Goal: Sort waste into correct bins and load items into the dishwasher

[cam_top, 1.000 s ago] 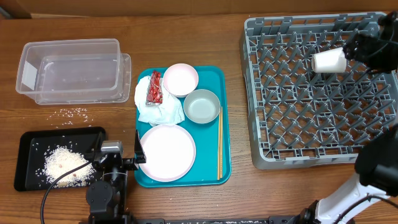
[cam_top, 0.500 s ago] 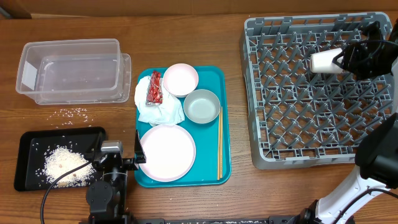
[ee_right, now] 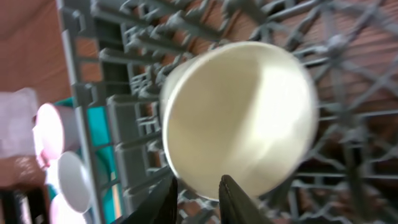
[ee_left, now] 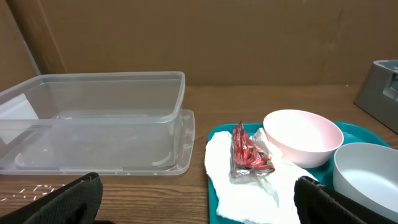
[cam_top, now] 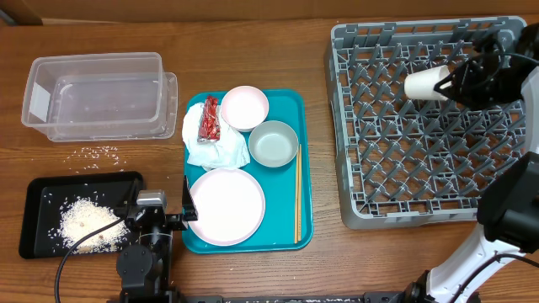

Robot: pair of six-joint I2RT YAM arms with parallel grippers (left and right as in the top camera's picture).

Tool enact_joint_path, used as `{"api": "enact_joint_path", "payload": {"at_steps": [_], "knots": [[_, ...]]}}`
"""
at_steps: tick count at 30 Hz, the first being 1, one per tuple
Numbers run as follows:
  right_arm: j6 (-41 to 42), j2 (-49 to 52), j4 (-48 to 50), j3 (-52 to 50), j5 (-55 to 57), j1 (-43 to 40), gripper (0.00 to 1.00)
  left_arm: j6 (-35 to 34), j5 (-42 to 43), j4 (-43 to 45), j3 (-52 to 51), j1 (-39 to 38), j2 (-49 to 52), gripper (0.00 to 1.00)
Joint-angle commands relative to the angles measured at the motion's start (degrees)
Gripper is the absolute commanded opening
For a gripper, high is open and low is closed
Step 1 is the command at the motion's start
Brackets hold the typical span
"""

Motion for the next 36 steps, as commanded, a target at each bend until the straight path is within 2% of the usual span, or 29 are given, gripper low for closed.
{"api": "enact_joint_path", "payload": {"at_steps": [1,14,22,25,28,31,32,36], "knots": [[-0.42,-0.13,-1.11,0.46,-4.85,2.05,0.2,1.09,-0.11,-0.11,-0.24,-0.46,-0.55,1.0],[0.2,-0.13,-2.64,0.46,-5.05,9.44,0.04,1.09,-0.11,-0.11,-0.24,-0.46,-0.55,1.0],[0.7,-1.2,-2.19,0.48,-4.98,9.33,0.04,1.09,-0.11,-0.11,-0.24,-0.46,-0.55,1.0],[1.22,-3.67,-0.48,0.48,-2.75,9.6,0.08,1.07,-0.11,-0.11,-0.24,-0.46,-0.55,1.0],[7.63,-7.28,2.45,0.48,8.57,9.64,0.14,1.07,-0.11,-0.11,-0.24,-0.46,-0.55,1.0],[14.1,-9.46,4.28,0.48,21.11,9.55,0.3,1.09,-0.11,-0.11,-0.24,-0.46,-0.55,1.0],[14.88,-9.53,4.57,0.48,23.54,9.4,0.33,1.09,-0.11,-0.11,-0.24,-0.46,-0.55,1.0],[15.15,-9.03,4.85,-0.15,24.39,9.38,0.33,1.09,-0.11,-0.11,-0.24,-0.46,-0.55,1.0]]}}
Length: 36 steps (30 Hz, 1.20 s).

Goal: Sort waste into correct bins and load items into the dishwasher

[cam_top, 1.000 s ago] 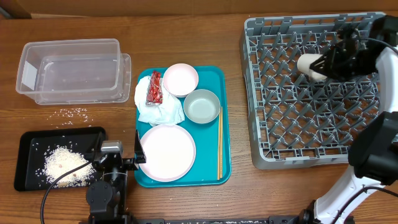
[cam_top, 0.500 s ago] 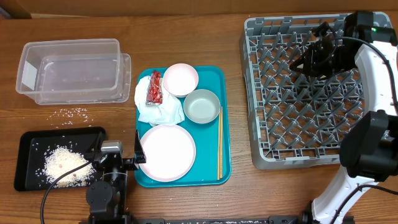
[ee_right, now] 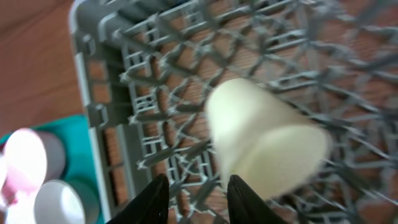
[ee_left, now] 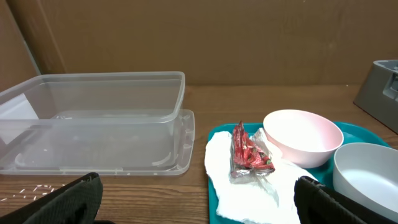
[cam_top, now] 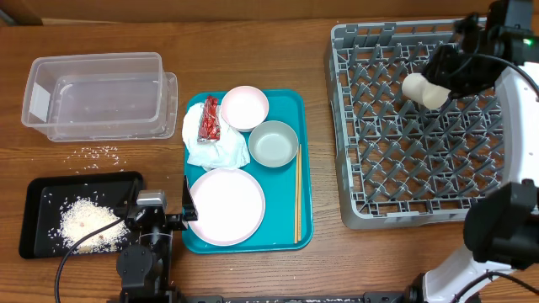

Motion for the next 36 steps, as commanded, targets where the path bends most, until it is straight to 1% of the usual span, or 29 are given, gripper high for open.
{"api": "enact_joint_path", "payload": {"at_steps": [1,2,5,6,9,12,19,28,30,31,36], "knots": [[2.97,-0.44,0.59,-0.52,6.05,-0.04,0.34,1.09,-0.13,-0.09,-0.24,-0.46,-0.55,1.0],[2.97,-0.39,0.85,-0.98,6.16,0.04,0.34,1.09,-0.13,-0.09,-0.24,-0.46,-0.55,1.0],[2.97,-0.37,2.03,-3.13,7.19,0.02,0.43,1.09,-0.13,-0.09,-0.24,-0.46,-0.55,1.0],[2.97,-0.37,2.19,-3.76,7.13,0.02,0.43,1.07,-0.13,-0.09,-0.26,-0.46,-0.55,1.0],[2.99,-0.31,3.78,-6.16,6.97,0.02,0.43,1.09,-0.13,-0.09,-0.24,-0.46,-0.55,1.0],[2.97,-0.31,6.6,-8.26,4.39,0.17,0.43,1.07,-0.13,-0.09,-0.24,-0.46,-0.55,1.0],[3.17,-0.28,11.61,-11.04,2.58,1.05,0.43,1.09,-0.13,-0.09,-0.24,-0.46,-0.55,1.0],[3.19,-0.26,13.81,-12.61,2.58,1.64,0.42,1.07,-0.13,-0.07,-0.24,-0.46,-0.55,1.0],[3.19,-0.26,13.97,-12.68,2.58,1.64,0.37,1.09,-0.13,-0.09,-0.24,-0.46,-0.55,1.0],[3.19,-0.26,14.14,-12.7,2.58,1.64,0.33,1.09,-0.13,-0.09,-0.24,-0.46,-0.55,1.0],[4.68,-0.24,14.78,-12.72,2.56,1.75,0.31,1.09,-0.13,-0.09,-0.26,-0.46,-0.55,1.0]]}}
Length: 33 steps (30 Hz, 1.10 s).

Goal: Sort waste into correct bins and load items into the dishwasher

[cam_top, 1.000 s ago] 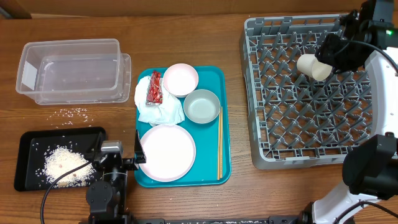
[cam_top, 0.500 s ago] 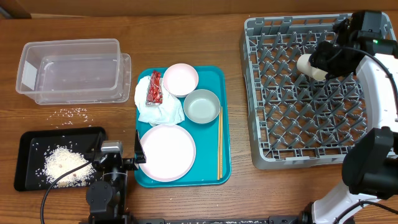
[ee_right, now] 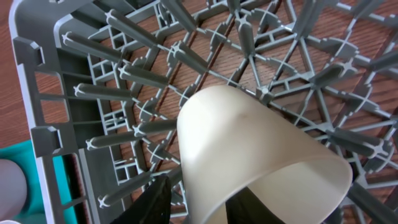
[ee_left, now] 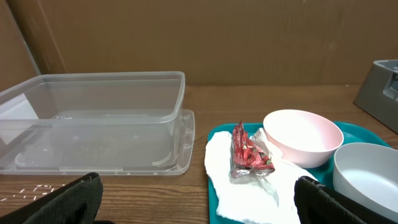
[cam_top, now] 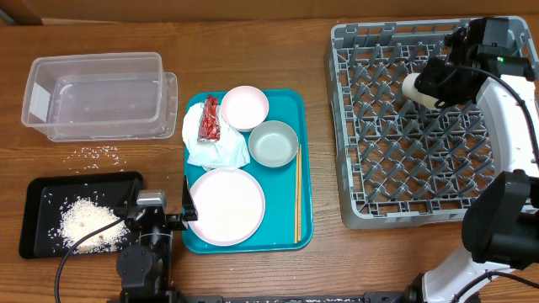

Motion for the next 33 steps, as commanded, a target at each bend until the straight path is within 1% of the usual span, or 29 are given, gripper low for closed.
{"api": "enact_joint_path", "payload": {"at_steps": [1,7,14,19,25,30,33], "knots": [[1.14,-0.11,0.39,-0.37,-0.39,0.44,0.3,1.09,-0.11,-0.11,-0.24,-0.46,-0.55,1.0],[1.14,0.24,0.63,-0.37,-0.37,0.79,0.3,1.07,-0.11,-0.11,-0.24,-0.46,-0.55,1.0],[1.14,1.79,1.42,-0.37,-0.33,1.44,0.26,1.09,-0.11,-0.11,-0.24,-0.46,-0.55,1.0],[2.21,1.79,1.4,-0.35,-0.15,1.44,0.19,1.09,-0.11,-0.11,-0.24,-0.46,-0.55,1.0],[2.21,1.7,1.4,-0.22,-0.2,1.44,0.05,1.09,-0.11,-0.11,-0.24,-0.46,-0.55,1.0],[2.4,-0.35,-1.7,2.1,-0.66,1.25,0.04,1.09,-0.11,-0.09,-0.24,-0.46,-0.55,1.0],[2.38,-2.27,-4.26,4.7,-3.69,0.52,0.04,1.09,-0.11,-0.11,-0.26,-0.46,-0.55,1.0]]}}
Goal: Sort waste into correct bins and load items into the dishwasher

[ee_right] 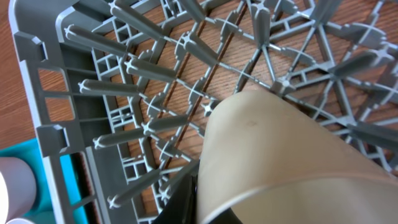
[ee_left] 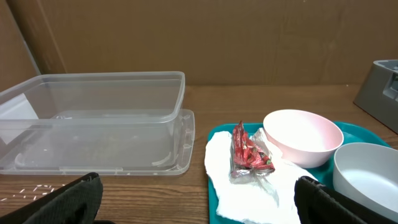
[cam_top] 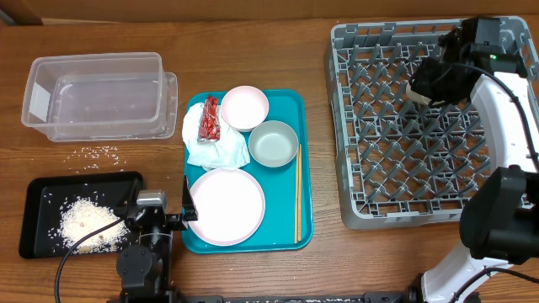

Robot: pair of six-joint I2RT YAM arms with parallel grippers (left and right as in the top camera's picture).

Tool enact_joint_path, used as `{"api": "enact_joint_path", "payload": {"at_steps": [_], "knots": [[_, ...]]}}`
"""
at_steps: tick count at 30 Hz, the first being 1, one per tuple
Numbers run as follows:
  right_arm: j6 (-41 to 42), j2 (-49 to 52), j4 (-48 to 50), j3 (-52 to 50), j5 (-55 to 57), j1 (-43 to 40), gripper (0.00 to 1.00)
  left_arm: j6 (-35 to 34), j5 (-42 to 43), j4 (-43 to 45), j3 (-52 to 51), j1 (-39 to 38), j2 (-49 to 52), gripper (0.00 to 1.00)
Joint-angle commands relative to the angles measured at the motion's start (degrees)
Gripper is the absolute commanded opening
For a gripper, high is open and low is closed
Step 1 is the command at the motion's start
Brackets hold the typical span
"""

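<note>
My right gripper [cam_top: 431,77] is shut on a cream cup [ee_right: 280,155] in the far part of the grey dishwasher rack [cam_top: 354,126]. The cup's base points down among the tines and its rim faces the wrist camera. From overhead only a sliver of the cup [cam_top: 415,88] shows beside the gripper. My left gripper [cam_top: 160,220] rests open at the near edge by the teal tray [cam_top: 305,168]. The tray holds a pink bowl [cam_top: 244,107], a grey bowl [cam_top: 273,143], a white plate [cam_top: 226,206], chopsticks [cam_top: 297,194] and a red wrapper [ee_left: 247,152] on a napkin [ee_left: 261,186].
A clear plastic bin [cam_top: 97,94] stands at the far left, with loose rice grains on the wood in front of it. A black tray [cam_top: 38,219] holding rice lies at the near left. The rack's upright tines surround the cup.
The right gripper has brought the cup lower and closer to the rack's tines, and less of the cup shows from overhead. The left arm and the tray's items have not moved.
At first the right gripper held the cup on its side above the rack's far part, wide end to the left. Then the cup was turned with its narrow end to the left. After that it was lower among the tines, and now lower still.
</note>
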Motion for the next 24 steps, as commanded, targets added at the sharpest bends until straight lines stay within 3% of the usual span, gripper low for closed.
{"api": "enact_joint_path", "payload": {"at_steps": [1,6,12,24], "knots": [[0.22,-4.28,-2.05,3.5,-5.22,-0.96,0.04,1.09,-0.13,-0.11,-0.24,-0.46,-0.55,1.0],[-3.41,-5.95,-2.73,3.89,-22.03,-4.48,0.04,1.09,-0.13,-0.11,-0.24,-0.46,-0.55,1.0],[-16.74,-5.2,-4.66,1.55,-47.69,-8.55,0.04,1.09,-0.13,-0.11,-0.24,-0.46,-0.55,1.0],[-14.29,4.52,3.08,-1.79,-51.45,-10.12,0.04,1.09,-0.13,-0.11,-0.24,-0.46,-0.55,1.0]]}}
